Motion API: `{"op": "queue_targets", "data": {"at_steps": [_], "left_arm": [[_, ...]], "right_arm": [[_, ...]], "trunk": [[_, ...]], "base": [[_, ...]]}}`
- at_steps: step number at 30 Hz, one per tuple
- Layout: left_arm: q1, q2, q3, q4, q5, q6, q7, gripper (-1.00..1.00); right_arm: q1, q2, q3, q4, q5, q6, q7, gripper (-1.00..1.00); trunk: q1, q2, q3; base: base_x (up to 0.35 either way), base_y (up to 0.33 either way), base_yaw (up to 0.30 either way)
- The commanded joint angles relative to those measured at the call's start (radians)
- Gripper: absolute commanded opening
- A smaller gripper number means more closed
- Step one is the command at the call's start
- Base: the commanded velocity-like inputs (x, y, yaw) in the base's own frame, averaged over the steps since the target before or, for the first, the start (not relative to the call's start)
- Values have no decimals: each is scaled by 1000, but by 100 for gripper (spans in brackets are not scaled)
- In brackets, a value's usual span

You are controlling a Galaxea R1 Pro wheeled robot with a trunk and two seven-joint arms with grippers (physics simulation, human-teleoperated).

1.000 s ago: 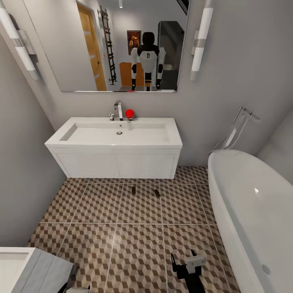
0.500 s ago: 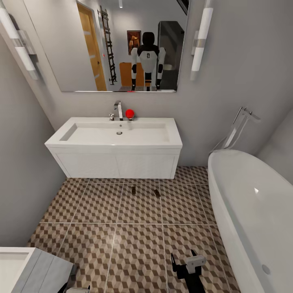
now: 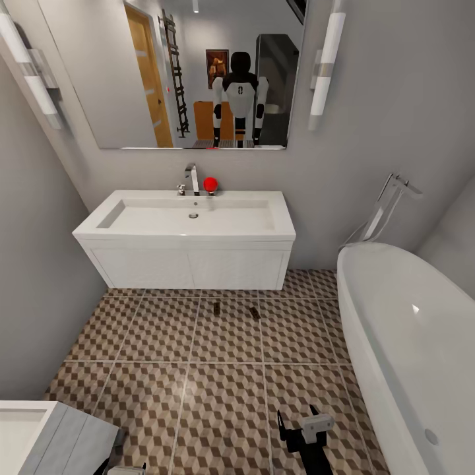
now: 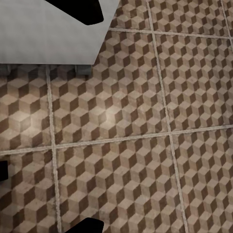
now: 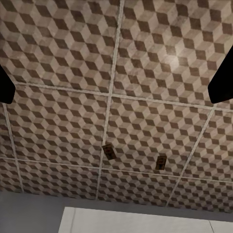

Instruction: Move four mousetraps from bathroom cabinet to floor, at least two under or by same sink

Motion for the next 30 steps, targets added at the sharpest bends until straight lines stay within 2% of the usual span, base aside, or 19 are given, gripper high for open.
{"op": "queue_targets", "data": {"at_steps": [1,30], "left_arm": [[-1,-1,-9,3,0,-4,6,100],[-1,-1,-9,3,0,-4,6,100]], "right_arm": [[-1,0,8,1,3,-2,-10,100],[-1,0,8,1,3,-2,-10,100]], "trunk": [[1,-2,-2],[1,-2,-2]], "base": [[0,0,0],[0,0,0]]}}
